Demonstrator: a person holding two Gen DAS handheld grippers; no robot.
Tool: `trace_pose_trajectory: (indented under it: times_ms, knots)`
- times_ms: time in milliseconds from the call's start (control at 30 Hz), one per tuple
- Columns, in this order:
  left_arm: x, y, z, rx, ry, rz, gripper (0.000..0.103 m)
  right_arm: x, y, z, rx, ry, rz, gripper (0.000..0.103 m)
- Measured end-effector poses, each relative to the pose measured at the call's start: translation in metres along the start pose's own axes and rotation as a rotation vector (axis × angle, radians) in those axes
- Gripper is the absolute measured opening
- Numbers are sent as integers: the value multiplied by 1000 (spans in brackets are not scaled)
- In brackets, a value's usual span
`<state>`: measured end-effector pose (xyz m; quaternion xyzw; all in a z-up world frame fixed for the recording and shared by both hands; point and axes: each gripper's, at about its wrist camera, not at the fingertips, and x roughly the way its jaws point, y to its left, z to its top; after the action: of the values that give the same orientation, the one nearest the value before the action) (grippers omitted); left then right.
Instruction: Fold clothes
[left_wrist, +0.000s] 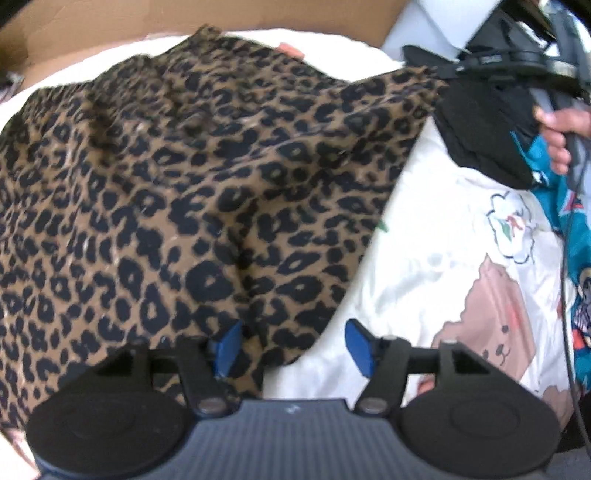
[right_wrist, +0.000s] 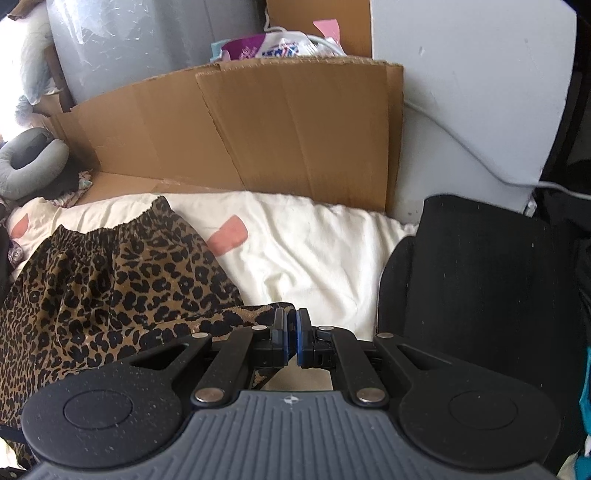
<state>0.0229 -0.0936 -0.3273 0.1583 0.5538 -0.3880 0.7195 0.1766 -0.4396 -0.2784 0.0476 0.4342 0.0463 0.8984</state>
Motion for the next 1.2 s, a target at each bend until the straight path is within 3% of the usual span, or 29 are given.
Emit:
trace_pose_trajectory:
  times_ms: [133, 233, 400, 833, 1033, 1133, 1200]
  knots:
    - [-6, -9, 9, 39, -47, -75, 63, 4, -4, -7, 15, 13, -5, 2]
    - [0, -9, 14, 36, -16, -117, 63, 8, -7, -12, 32, 22, -7, 2]
    - [10, 6, 14, 3, 18, -78, 70, 9, -11, -20, 72, 33, -3, 2]
    - [-12, 64, 10, -112, 27, -11, 71, 13, -15, -43, 131, 68, 23, 4]
    - [-24, 62, 14, -71, 5, 18, 71, 14, -14, -48, 148, 72, 21, 6]
    - [-23, 57, 16, -47, -2, 26, 62, 13, -15, -48, 159, 71, 25, 7]
    - [-20, 57, 14, -54, 8, 25, 48, 12, -17, -48, 166, 69, 30, 10]
